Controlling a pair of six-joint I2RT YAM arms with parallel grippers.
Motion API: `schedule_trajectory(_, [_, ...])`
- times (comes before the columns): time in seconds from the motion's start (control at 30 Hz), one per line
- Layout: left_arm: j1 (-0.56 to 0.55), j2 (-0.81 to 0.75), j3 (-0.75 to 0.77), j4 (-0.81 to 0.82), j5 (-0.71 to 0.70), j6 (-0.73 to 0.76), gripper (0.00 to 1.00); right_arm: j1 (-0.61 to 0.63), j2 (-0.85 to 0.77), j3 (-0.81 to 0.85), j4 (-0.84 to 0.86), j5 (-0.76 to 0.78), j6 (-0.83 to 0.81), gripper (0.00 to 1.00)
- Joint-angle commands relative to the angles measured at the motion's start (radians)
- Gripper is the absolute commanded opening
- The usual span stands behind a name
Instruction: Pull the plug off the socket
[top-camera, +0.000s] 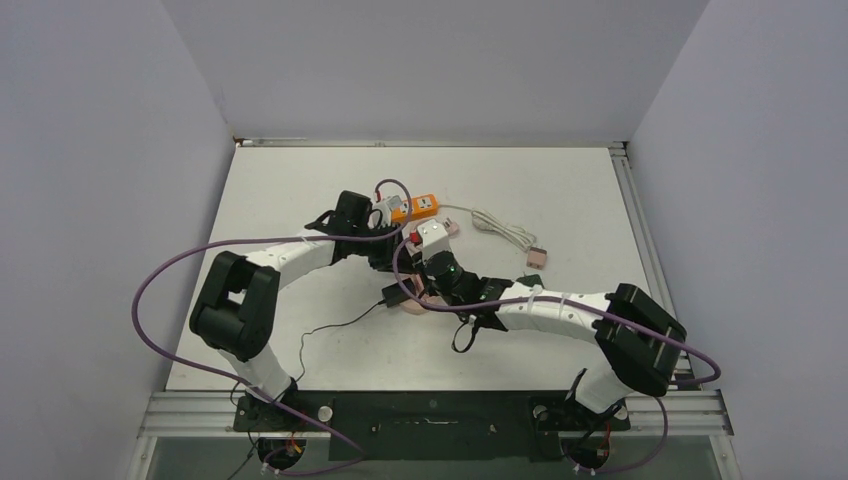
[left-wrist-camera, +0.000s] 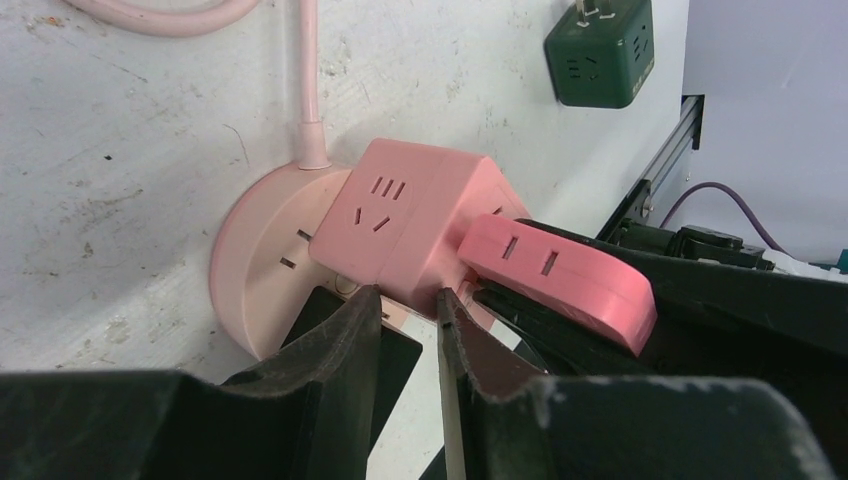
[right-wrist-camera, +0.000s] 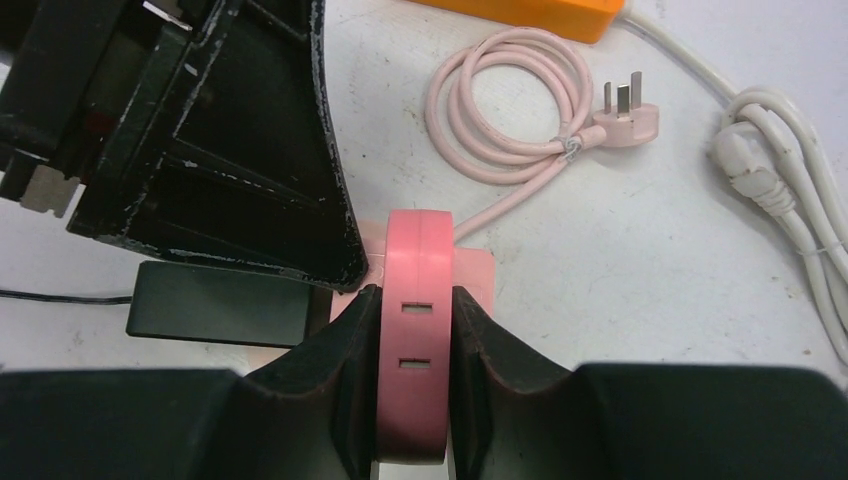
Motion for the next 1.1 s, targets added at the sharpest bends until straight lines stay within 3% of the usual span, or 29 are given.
schedule_trajectory(0.0, [-0.009, 0.057, -0.002, -0.067, -0.123, 0.059, 0.22, 0.064, -0.022, 0.007, 0.044, 0.07, -0.025, 0.05])
schedule_trajectory(0.13, [-0.01, 0.062, -0.002, -0.071, -0.123, 0.059, 0.21, 0.046, -0.031, 0.002, 0.043, 0.055, -0.006, 0.05])
schedule_trajectory(0.37, [-0.022, 0.073, 0.0, -0.078, -0.132, 0.06, 0.19, -0.09, -0.074, -0.056, 0.093, -0.161, 0.091, 0.05])
schedule_trajectory(0.53, [-0.024, 0.076, 0.002, -0.085, -0.141, 0.065, 0.18, -0.118, -0.095, -0.075, 0.11, -0.207, 0.108, 0.05])
schedule_trajectory(1.07, [-0.03, 0.082, 0.01, -0.103, -0.153, 0.074, 0.18, 0.048, -0.052, -0.019, 0.052, 0.08, -0.012, 0.05])
